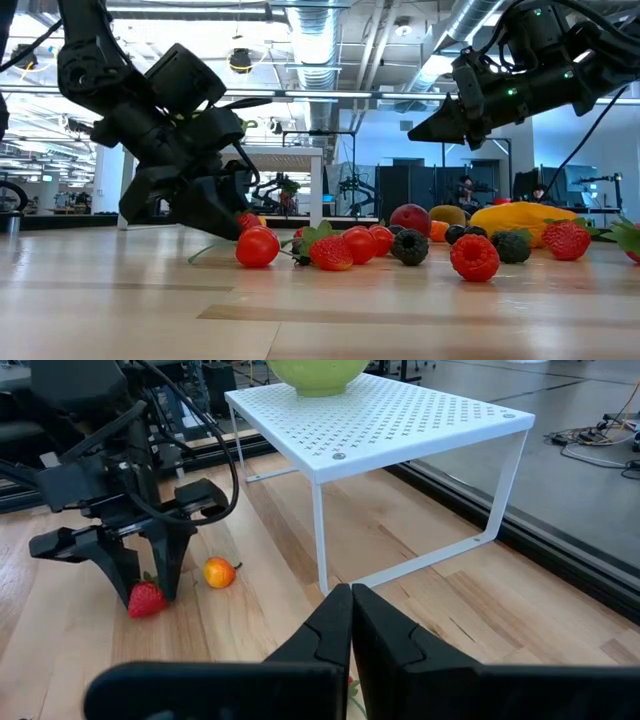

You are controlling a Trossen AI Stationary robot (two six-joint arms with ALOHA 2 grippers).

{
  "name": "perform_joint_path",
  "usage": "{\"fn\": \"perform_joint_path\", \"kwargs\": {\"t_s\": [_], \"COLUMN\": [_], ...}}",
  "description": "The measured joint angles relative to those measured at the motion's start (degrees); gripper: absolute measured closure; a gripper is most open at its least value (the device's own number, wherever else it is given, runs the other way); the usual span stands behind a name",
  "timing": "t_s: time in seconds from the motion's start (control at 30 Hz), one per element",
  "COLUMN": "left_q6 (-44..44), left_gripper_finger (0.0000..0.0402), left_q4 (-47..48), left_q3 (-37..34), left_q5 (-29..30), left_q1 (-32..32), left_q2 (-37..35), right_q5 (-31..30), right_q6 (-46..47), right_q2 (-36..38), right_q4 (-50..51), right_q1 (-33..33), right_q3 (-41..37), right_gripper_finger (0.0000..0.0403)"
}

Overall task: Pick & Place Fruit
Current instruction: Put the strawberry into the green strainer bowl on the shelf

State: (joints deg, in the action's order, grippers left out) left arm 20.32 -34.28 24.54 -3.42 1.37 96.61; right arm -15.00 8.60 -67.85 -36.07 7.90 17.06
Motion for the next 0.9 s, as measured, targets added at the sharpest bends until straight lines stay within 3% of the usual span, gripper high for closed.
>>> {"fn": "perform_joint_path", "kwargs": {"t_s": [0.13, 0.3, 0.63, 0.9], "left_q6": [-1.08, -1.25, 7.06, 15.53], "left_gripper_finger": [0.0252, 0.0255, 0.0254, 0.0255], "left_q4": [-7.60, -15.03, -15.92, -15.61], "left_q3": [0.27, 1.39, 1.52, 1.52], "left_q5": [-0.43, 3.29, 29.26, 43.35], "left_q1": [-0.11, -0.11, 0.11, 1.36], "left_q2": [-2.06, -11.59, -39.09, -49.07], "right_q5": [0.00, 0.00, 0.00, 0.00], "right_q6": [0.00, 0.00, 0.00, 0.00], "right_q2": [-0.01, 0.00, 0.00, 0.00], "right_q4": [0.01, -0.06, 0.00, 0.02], "right_q1": [0.02, 0.02, 0.02, 0.00], "right_q3": [0.01, 0.02, 0.02, 0.02], "right_gripper_finger": [0.0397, 0.0397, 0.0397, 0.0397]}}
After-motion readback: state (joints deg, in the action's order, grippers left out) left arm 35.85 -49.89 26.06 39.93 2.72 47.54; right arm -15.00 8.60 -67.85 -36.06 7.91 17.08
